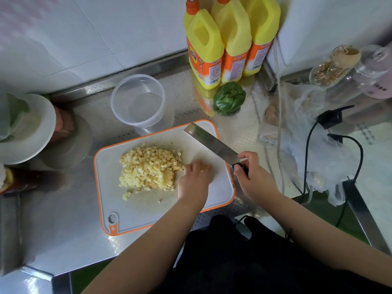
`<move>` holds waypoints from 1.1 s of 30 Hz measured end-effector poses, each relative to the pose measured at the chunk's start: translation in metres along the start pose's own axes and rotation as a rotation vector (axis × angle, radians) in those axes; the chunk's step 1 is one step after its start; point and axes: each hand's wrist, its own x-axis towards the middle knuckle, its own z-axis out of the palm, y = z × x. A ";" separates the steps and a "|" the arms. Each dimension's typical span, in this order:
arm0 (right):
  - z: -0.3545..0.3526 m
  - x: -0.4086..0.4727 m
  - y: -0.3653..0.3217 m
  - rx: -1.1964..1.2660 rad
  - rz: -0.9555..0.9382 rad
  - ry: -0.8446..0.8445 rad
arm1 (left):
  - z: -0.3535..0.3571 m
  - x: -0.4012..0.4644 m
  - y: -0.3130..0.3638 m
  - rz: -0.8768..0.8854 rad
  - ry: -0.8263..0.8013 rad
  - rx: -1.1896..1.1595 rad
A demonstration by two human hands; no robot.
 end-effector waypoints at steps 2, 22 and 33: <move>0.001 -0.001 0.001 -0.002 -0.005 0.000 | -0.001 -0.001 0.001 -0.013 0.012 -0.015; 0.024 -0.002 -0.015 0.094 0.010 -0.046 | -0.021 -0.057 -0.073 -0.020 0.091 -0.262; 0.072 0.004 -0.073 -0.356 -0.131 -0.308 | -0.009 -0.115 -0.201 -0.500 0.307 -0.643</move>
